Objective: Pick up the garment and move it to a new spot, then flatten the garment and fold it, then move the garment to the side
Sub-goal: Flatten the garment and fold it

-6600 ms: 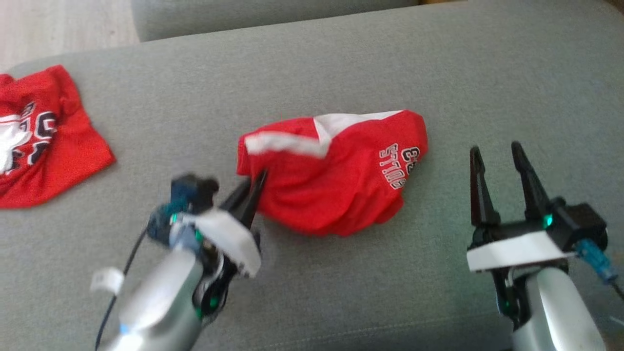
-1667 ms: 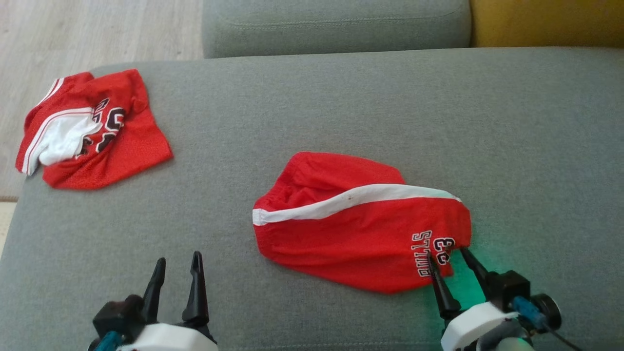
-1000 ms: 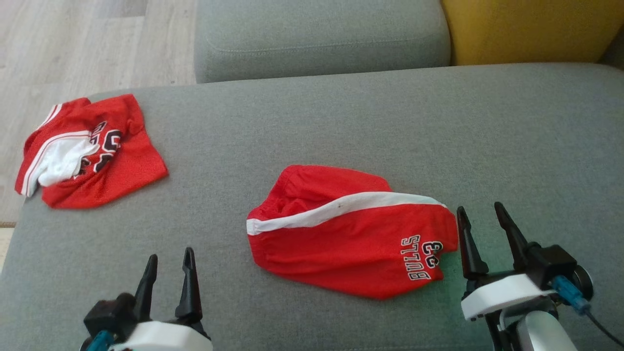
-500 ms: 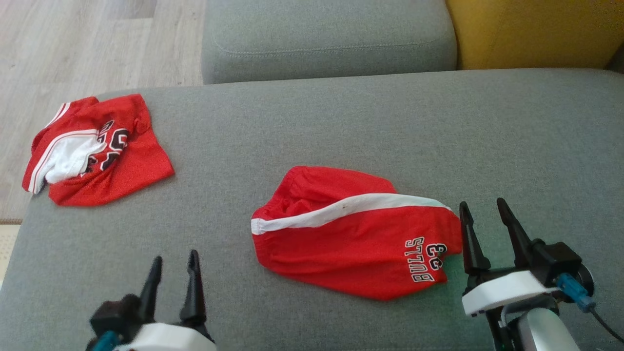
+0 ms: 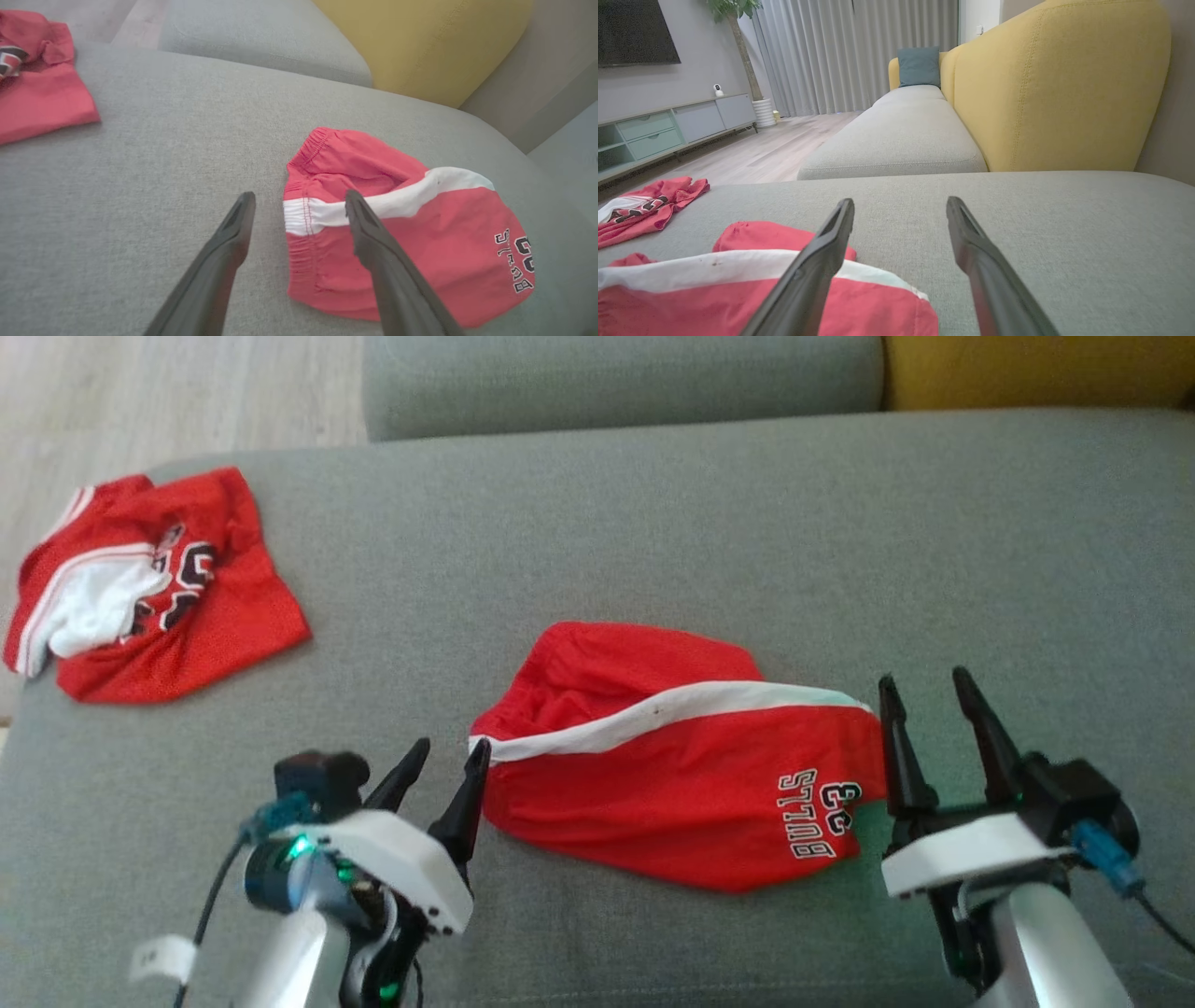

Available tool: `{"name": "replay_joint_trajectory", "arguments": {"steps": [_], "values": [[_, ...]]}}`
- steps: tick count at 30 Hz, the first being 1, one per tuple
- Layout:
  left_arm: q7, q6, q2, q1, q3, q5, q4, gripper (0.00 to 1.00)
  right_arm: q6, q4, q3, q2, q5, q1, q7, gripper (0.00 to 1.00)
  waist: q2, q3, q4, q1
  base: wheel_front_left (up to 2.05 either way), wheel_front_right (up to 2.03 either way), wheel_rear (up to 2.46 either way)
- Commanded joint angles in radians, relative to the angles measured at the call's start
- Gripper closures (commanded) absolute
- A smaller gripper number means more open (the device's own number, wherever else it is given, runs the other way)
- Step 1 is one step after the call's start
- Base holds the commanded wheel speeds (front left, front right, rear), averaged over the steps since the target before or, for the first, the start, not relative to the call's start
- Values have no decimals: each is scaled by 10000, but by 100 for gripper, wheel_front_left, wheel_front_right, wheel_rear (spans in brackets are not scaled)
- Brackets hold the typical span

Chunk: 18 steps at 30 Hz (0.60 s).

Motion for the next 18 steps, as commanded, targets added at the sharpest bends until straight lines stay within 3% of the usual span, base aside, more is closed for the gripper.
{"name": "replay_joint_trajectory", "arguments": {"steps": [1,8,16,18], "values": [[169,-62,85,-497,315,-175,-166,0,75,-373,239,-39,-73,-513,-110,0,0,247,-95,0,0,0,0],[850,-222,89,-1024,481,-893,243,0,75,-422,132,-39,-194,-730,-110,0,0,713,-358,0,0,0,0],[858,-390,148,-1172,372,-1189,293,0,75,-491,16,-39,-285,-752,-111,0,0,849,-486,0,0,0,0],[879,-414,154,-1206,327,-1238,306,10,75,-491,29,-39,-290,-763,-111,0,0,864,-526,0,0,0,0]]}}
